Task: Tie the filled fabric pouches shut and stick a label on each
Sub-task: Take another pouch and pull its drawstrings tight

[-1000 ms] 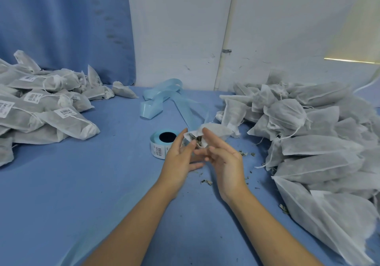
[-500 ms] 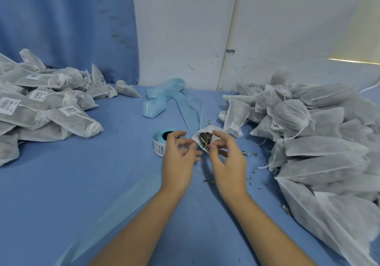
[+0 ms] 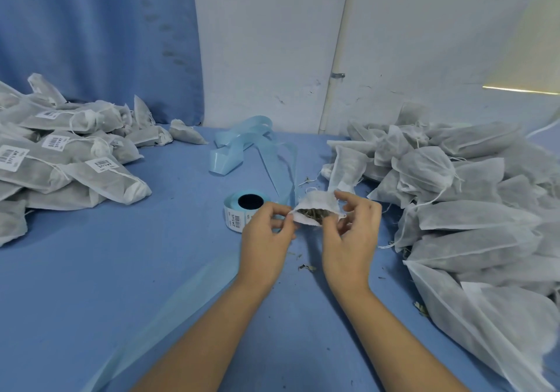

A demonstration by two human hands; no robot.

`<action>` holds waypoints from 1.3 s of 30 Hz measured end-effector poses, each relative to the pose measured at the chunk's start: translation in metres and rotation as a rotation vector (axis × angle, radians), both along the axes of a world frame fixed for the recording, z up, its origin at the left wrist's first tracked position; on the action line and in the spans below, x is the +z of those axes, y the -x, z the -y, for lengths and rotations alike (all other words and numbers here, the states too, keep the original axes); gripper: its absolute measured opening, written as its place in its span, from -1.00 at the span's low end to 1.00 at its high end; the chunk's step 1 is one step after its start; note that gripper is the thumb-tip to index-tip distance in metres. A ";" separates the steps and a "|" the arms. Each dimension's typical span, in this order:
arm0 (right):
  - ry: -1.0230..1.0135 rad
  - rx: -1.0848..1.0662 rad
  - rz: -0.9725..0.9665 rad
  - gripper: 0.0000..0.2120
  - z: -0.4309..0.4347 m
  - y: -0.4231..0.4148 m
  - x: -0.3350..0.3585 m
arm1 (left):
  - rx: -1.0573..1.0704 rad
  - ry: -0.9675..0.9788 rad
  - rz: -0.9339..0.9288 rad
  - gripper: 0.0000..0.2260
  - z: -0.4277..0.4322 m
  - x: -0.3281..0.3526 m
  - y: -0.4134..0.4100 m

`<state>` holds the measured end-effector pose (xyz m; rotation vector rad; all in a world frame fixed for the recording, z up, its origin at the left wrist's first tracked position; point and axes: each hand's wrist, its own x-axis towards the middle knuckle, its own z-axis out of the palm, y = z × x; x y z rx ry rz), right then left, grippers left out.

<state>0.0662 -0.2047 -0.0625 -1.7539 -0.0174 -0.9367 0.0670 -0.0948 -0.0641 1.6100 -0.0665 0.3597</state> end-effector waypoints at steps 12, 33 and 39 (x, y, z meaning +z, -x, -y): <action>-0.065 0.261 -0.039 -0.50 -0.001 -0.004 -0.006 | 0.092 -0.099 0.152 -0.87 0.001 0.000 0.004; -0.174 0.414 -0.123 -0.63 -0.008 -0.001 -0.004 | 0.043 -0.086 0.038 -0.59 -0.001 0.002 0.000; -0.395 0.638 -0.254 -0.53 -0.001 -0.003 -0.002 | 0.105 -0.097 0.152 -0.64 -0.001 0.001 -0.001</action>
